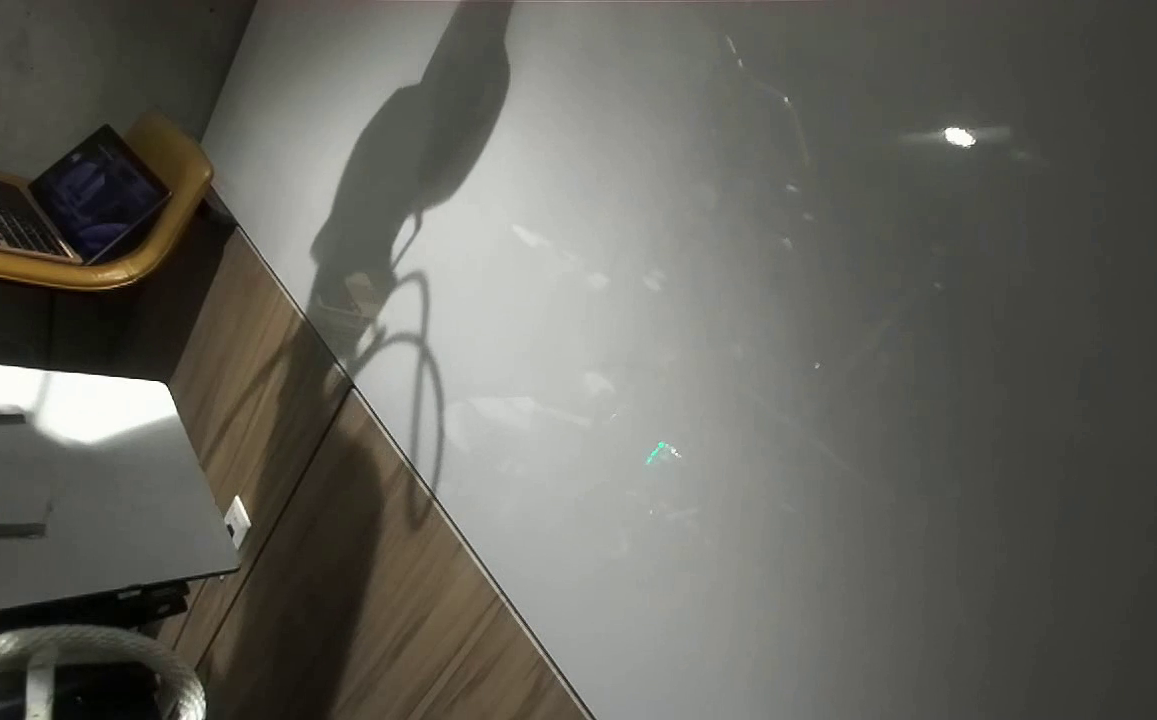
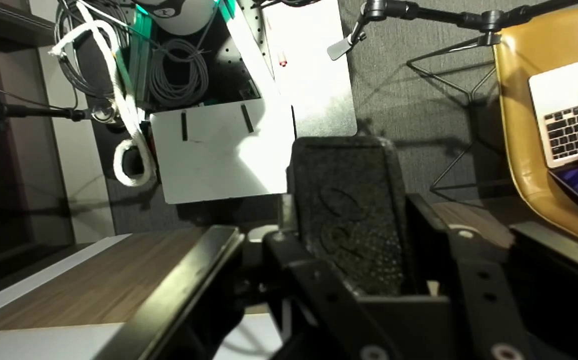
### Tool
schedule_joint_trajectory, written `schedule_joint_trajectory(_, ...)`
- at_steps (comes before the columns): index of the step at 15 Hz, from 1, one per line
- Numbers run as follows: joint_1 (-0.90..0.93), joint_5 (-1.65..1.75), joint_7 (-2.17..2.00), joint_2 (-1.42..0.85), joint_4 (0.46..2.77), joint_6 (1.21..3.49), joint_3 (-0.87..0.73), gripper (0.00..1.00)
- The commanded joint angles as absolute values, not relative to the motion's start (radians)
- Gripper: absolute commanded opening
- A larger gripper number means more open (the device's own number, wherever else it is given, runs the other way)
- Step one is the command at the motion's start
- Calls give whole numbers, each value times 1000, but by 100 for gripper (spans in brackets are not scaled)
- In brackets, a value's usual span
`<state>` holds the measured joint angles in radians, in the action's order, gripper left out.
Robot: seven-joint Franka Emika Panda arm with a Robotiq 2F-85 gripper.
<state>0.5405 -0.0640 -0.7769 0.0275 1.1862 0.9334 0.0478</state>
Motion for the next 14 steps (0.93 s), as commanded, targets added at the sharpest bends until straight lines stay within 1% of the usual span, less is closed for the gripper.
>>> schedule_joint_trajectory(1, 542, 21, -719, 212, 1436, 1001, 50, 29)
schedule_joint_trajectory(3, 546, 118, -648, 291, 1544, 1032, 56, 29)
schedule_joint_trajectory(4, 423, 146, -594, 328, 1591, 1055, 158, 29)
schedule_joint_trajectory(7, 346, 211, -458, 451, 1760, 1167, 193, 29)
schedule_joint_trajectory(10, 286, 225, -351, 569, 1935, 1317, 194, 29)
schedule_joint_trajectory(14, 227, 221, -232, 723, 2180, 1520, 142, 29)
